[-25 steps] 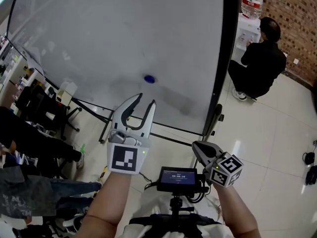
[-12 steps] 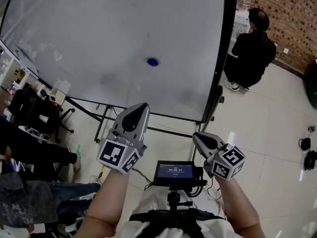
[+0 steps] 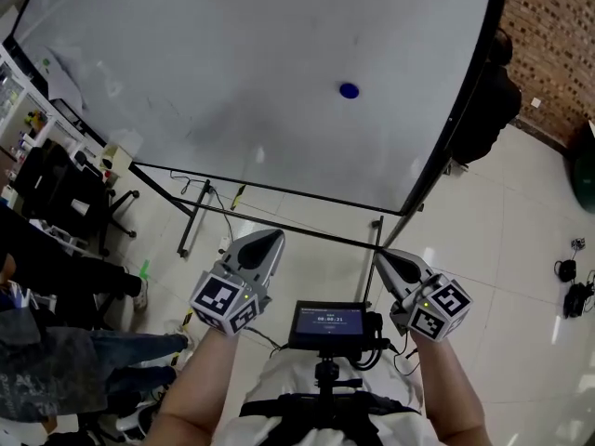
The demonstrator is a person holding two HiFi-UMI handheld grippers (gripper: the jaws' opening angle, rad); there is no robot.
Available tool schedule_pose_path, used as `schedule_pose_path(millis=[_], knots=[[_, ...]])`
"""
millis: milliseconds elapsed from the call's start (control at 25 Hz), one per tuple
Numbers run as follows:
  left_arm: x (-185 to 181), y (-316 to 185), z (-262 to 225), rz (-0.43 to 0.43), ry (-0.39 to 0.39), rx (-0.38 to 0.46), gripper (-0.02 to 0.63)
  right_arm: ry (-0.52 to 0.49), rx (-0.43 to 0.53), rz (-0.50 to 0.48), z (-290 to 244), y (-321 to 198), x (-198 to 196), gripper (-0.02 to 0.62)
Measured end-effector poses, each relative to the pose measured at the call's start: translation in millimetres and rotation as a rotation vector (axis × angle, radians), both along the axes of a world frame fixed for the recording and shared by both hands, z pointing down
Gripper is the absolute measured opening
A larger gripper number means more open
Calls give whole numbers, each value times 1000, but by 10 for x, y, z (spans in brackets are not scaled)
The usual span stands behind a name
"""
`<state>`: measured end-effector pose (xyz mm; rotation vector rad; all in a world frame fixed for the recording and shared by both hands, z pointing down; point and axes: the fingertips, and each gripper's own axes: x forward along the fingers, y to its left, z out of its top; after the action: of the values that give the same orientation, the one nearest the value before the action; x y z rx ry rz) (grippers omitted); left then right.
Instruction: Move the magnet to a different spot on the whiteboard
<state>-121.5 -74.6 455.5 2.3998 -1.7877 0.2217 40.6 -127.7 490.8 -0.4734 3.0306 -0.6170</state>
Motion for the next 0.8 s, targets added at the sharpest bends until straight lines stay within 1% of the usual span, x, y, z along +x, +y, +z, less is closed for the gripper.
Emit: schedule_pose_path(millis=[320,440,800], knots=[[-185,822,244,23,56,-27,32,18,55,10,-161,707,-220,32],[-174,1076,268,32,69,-32,32,14,51,9,-178,965,-237,32],[-192,1767,399,74,91,-40,32,7,78,30,-200,1678,-295,32]])
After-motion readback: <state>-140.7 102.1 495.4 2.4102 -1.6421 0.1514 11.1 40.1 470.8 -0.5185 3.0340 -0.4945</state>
